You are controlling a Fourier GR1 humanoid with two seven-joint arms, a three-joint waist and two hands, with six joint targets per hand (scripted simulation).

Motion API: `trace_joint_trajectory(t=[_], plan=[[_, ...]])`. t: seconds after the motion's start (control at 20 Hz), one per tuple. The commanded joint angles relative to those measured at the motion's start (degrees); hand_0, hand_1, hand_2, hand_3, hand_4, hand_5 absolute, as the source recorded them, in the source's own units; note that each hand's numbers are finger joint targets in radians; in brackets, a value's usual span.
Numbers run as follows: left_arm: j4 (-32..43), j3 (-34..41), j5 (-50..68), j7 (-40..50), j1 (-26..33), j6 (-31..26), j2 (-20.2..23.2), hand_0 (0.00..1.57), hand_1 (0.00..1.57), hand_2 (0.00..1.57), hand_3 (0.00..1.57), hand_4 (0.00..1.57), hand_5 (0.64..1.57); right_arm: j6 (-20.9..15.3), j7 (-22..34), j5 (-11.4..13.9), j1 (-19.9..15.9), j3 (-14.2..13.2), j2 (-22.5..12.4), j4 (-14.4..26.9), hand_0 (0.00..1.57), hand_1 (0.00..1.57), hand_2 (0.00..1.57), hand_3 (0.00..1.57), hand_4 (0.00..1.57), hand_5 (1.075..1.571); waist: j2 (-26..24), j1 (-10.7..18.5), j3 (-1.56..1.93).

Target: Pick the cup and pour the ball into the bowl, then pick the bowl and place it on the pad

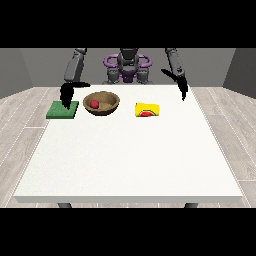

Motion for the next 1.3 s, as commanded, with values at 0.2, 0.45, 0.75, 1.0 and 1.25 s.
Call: trace_joint_trajectory(t=[0.2, 0.45, 0.75, 1.0, 1.25], plan=[[-3.7, -1.7, -0.4, 3.0, 0.4, 0.1, -0.2, 0.0, 0.0, 0.0, 0.0, 0.0, 0.688, -5.4, -0.6, 2.0, -1.9, 2.6, 6.9, 5.1, 0.0, 0.0, 0.0, 0.0, 0.0, 1.571, -0.4, 1.5, 0.18], [-8.9, -2.7, 0.8, 0.8, 1.3, -1.4, -0.4, 0.0, 0.0, 0.0, 0.0, 0.0, 0.701, -3.5, -6.4, -0.3, -4.0, -1.1, 4.6, 9.9, 0.0, 0.0, 0.0, 0.0, 0.0, 1.569, 5.2, 4.1, 0.21], [-12.4, -3.9, 0.4, 2.2, 0.5, -2.6, 0.1, 0.0, 0.0, 0.0, 0.0, 0.0, 0.683, -8.7, -2.4, -0.7, -2.8, -2.3, 4.6, 13.5, 0.0, 0.0, 0.0, 0.0, 0.47, 1.551, 7.9, 6.6, 0.24], [-13.4, -5.3, 0.0, 2.2, -4.0, -5.5, 2.0, 0.0, 0.0, 0.0, 0.0, 0.0, 0.709, -21.9, -5.0, 15.9, 3.2, 9.0, -2.1, 11.4, 1.57, 1.57, 1.57, 1.57, 1.11, 1.559, 12.8, 13.7, -0.38], [-15.3, -6.4, -0.1, 2.3, -7.4, -6.2, 1.6, 0.0, 0.0, 0.0, 0.0, 0.0, 0.711, -32.1, -10.3, 19.2, 10.2, 9.2, -6.5, 6.8, 1.57, 1.57, 1.57, 1.57, 1.3, 1.566, 16.5, 16.8, -0.56]])
